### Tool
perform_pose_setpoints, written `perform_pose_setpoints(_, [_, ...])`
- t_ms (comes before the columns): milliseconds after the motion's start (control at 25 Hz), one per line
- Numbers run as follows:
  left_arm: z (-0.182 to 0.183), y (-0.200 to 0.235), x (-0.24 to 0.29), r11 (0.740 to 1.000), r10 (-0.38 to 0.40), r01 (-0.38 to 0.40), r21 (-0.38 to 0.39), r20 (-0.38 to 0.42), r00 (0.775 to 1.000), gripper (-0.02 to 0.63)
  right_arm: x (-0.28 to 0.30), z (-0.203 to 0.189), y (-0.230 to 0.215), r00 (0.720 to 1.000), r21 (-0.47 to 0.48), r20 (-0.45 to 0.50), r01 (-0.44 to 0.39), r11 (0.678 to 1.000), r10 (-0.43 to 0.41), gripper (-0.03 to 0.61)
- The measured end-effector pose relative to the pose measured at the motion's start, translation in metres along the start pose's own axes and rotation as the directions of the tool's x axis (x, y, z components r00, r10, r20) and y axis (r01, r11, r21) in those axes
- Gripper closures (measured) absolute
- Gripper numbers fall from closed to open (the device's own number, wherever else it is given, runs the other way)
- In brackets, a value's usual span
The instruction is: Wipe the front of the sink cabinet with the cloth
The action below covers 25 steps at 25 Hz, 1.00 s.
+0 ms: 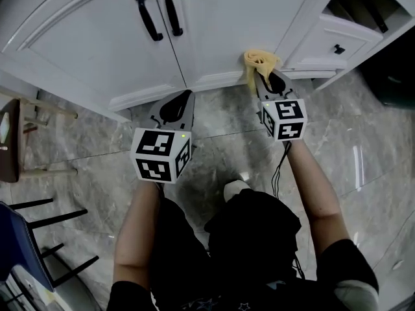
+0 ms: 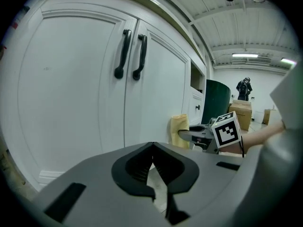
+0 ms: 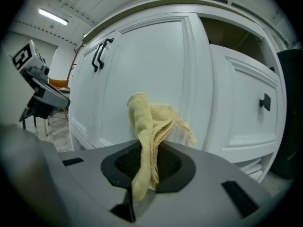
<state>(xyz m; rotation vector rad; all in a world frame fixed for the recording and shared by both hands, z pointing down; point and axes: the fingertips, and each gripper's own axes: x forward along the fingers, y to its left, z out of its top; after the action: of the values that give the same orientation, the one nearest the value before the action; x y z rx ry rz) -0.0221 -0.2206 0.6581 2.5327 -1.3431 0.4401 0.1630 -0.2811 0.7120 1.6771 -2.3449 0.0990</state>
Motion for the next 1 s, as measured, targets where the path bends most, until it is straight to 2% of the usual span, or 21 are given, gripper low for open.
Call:
perform_pose_setpoints(280, [0.003, -0.021, 0.023, 0.998, -0.067, 0.067, -0.021, -0.006, 0.998, 0.597, -0.022, -0.016, -0.053, 0.993, 0.0, -0.048, 0.108, 0.994, -0.107, 0.512])
perform_pose_setpoints(400, [0.01, -0.028, 0.021, 0.995, -0.092, 0.092, -0.034, -0.015, 0.996, 0.597, -0.031, -0.016, -0.062, 0.987, 0.009, -0.095, 0.134, 0.991, -0.132, 0.512])
perform_pose_setpoints(520, [0.016, -0.031, 0.008, 0.994, -0.104, 0.103, -0.024, -0.058, 0.993, 0.597, -0.043, -0.008, -0.063, 0.976, 0.026, -0.148, 0.163, 0.986, -0.158, 0.512])
perform_pose_setpoints(720, [0.041, -0.038, -0.038, 0.995, -0.088, 0.084, -0.045, -0.108, 0.99, 0.597, -0.076, 0.033, -0.048, 0.968, 0.068, -0.2, 0.166, 0.984, -0.15, 0.512])
perform_pose_setpoints(880, [0.072, -0.05, -0.084, 0.994, -0.076, 0.066, -0.088, -0.123, 0.989, 0.597, -0.11, 0.076, -0.033, 0.964, 0.097, -0.23, 0.157, 0.983, -0.131, 0.514])
perform_pose_setpoints(1000, [0.1, -0.061, -0.123, 0.994, -0.066, 0.053, -0.091, -0.146, 0.987, 0.597, -0.138, 0.112, -0.021, 0.962, 0.128, -0.245, 0.158, 0.979, -0.123, 0.514])
